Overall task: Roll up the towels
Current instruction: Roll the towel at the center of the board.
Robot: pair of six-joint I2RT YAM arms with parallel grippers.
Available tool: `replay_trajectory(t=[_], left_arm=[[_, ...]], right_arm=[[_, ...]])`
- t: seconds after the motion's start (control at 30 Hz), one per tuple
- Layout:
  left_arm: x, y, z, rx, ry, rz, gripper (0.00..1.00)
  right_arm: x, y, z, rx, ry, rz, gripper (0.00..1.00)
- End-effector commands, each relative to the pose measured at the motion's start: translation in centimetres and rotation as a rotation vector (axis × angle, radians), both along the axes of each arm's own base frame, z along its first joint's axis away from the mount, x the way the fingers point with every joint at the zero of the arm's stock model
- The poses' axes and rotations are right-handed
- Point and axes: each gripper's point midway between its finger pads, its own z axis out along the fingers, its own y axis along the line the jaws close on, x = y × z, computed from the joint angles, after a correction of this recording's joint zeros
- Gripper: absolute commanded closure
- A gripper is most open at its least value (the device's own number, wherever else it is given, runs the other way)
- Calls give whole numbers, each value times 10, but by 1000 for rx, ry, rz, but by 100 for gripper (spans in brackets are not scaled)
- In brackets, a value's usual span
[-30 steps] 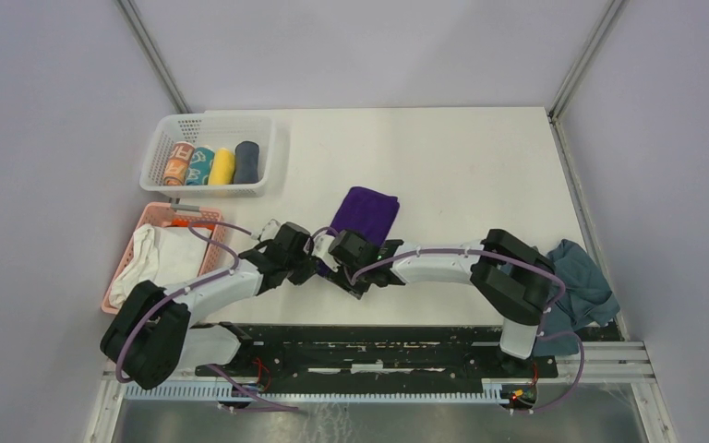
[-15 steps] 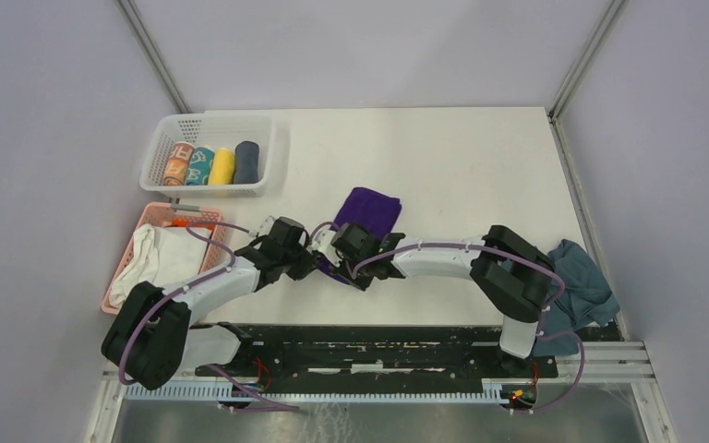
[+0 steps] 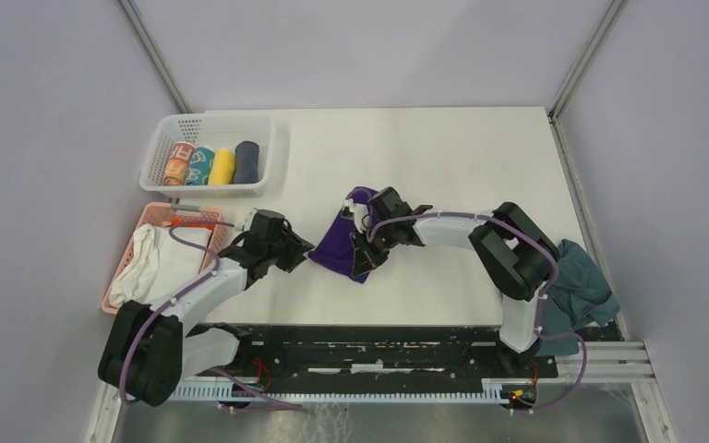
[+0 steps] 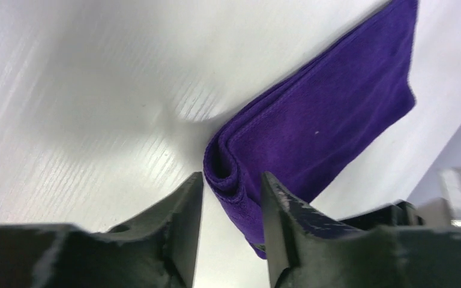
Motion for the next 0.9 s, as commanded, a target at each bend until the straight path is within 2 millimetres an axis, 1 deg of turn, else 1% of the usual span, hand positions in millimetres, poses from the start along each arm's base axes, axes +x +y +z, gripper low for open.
replay_trajectory(t=[0.0, 0.2, 0.3, 0.37, 0.5, 0.6, 0.73, 0.87], left_arm=[[12, 5, 22, 2, -101, -36, 48], [4, 6, 23, -5, -125, -59, 31], [-2, 3, 22, -26, -129, -83, 26], [-7, 0, 20, -44, -127, -99, 25], [-14, -2, 20, -88, -154, -101, 25], [-19, -3, 17, -118, -167, -94, 28], [-19, -11, 15, -153, -167, -119, 33], [-16, -19, 10, -172, -149, -150, 35]], right_arm=[[-4, 9, 10, 165, 186, -15, 99], [6, 0, -1, 176, 302, -76, 98], [10, -2, -4, 184, 340, -98, 98], [13, -3, -6, 181, 354, -109, 97], [16, -3, -8, 169, 379, -122, 97], [17, -3, -8, 165, 395, -121, 97], [18, -3, -9, 155, 407, -124, 97], [19, -1, -8, 152, 412, -126, 97]])
